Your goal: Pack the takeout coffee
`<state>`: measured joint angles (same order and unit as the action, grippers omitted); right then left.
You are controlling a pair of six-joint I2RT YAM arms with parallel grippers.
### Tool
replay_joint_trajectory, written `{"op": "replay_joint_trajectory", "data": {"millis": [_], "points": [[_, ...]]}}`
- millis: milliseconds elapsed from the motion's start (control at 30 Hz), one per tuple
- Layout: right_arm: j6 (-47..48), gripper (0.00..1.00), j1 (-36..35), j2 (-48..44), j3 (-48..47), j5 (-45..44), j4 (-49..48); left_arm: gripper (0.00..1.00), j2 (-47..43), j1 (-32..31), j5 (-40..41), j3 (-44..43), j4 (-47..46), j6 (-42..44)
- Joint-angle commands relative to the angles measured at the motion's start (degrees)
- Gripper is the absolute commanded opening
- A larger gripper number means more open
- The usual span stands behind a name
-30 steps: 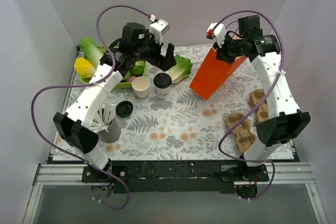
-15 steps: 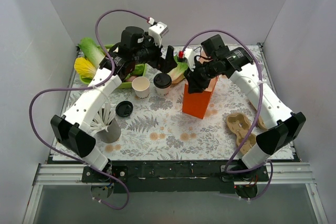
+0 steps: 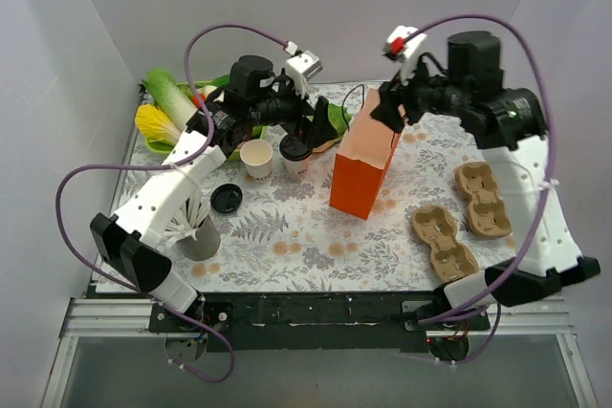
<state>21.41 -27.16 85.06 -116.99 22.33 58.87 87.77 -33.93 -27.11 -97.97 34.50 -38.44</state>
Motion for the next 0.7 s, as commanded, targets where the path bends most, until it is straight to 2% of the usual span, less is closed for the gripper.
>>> {"op": "replay_joint_trajectory", "data": {"millis": [0,167,300,433,500,667], "points": [[-3.8,0.65,9.7,-8.2,5.8,-7.1,-10.4,0.98,4.1,-3.5,3.4,-3.4,0.0,-0.9],[-3.0,0.63,16.3,-13.7,12.1,-9.8,-5.1,0.98,9.2,-6.3,8.2,-6.2,0.4,-1.5],[-0.1,0.62,17.0,-21.6,27.6,-12.6,-5.0,0.96,12.2,-6.4,13.1,-7.6,0.3,-3.5],[-1.9,0.6,17.8,-25.6,38.7,-22.0,-2.1,0.8,13.9,-6.4,16.3,-8.6,0.4,-4.2],[-2.0,0.59,21.3,-26.9,43.2,-21.1,-0.3,0.75,14.3,-6.4,15.4,-9.0,0.3,-4.1],[3.6,0.6,24.6,-30.1,56.6,-20.2,-1.6,0.61,15.2,-6.4,12.7,-9.2,-0.3,-5.0]]}}
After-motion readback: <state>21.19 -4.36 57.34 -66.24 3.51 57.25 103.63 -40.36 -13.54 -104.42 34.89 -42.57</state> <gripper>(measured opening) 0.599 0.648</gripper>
